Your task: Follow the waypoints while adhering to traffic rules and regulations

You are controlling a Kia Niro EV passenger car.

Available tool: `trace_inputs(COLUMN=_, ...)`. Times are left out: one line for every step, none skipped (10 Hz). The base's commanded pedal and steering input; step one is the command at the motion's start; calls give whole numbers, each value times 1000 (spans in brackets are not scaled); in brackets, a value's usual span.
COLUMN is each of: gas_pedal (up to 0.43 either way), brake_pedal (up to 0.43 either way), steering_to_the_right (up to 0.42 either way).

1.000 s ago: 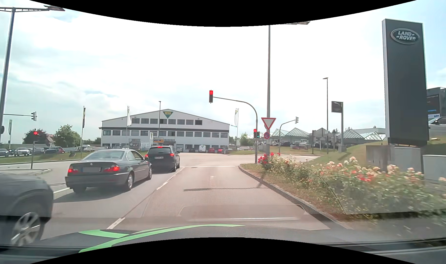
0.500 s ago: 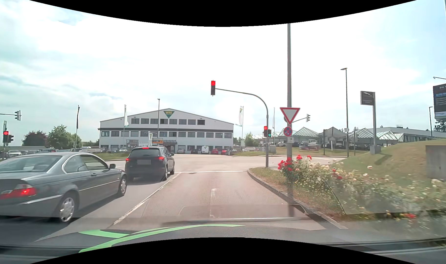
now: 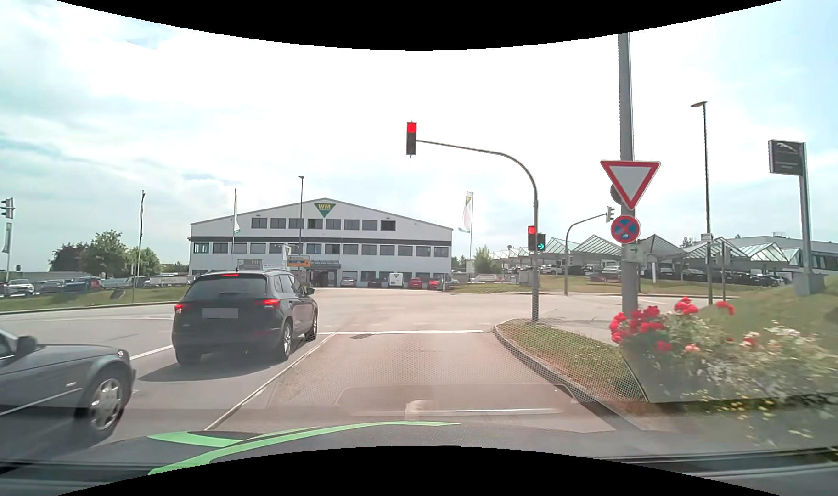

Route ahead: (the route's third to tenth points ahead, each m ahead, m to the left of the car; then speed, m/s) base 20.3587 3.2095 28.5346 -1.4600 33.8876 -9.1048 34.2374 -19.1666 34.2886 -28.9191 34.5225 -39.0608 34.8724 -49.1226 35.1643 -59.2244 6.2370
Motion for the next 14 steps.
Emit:
trace_inputs(gas_pedal=0, brake_pedal=0, steering_to_the_right=-24)
trace_inputs(gas_pedal=0, brake_pedal=0, steering_to_the_right=-14)
trace_inputs(gas_pedal=0, brake_pedal=0, steering_to_the_right=-11)
trace_inputs(gas_pedal=0, brake_pedal=0, steering_to_the_right=-11)
trace_inputs(gas_pedal=0, brake_pedal=0, steering_to_the_right=-8)
trace_inputs(gas_pedal=0, brake_pedal=0, steering_to_the_right=-5)
trace_inputs(gas_pedal=0, brake_pedal=0, steering_to_the_right=2)
trace_inputs(gas_pedal=0, brake_pedal=0, steering_to_the_right=8)
trace_inputs(gas_pedal=0, brake_pedal=0, steering_to_the_right=11)
trace_inputs(gas_pedal=0, brake_pedal=0, steering_to_the_right=14)
trace_inputs(gas_pedal=0, brake_pedal=0, steering_to_the_right=18)
trace_inputs(gas_pedal=0, brake_pedal=0, steering_to_the_right=24)
trace_inputs(gas_pedal=0, brake_pedal=0, steering_to_the_right=34)
trace_inputs(gas_pedal=0, brake_pedal=0, steering_to_the_right=42)
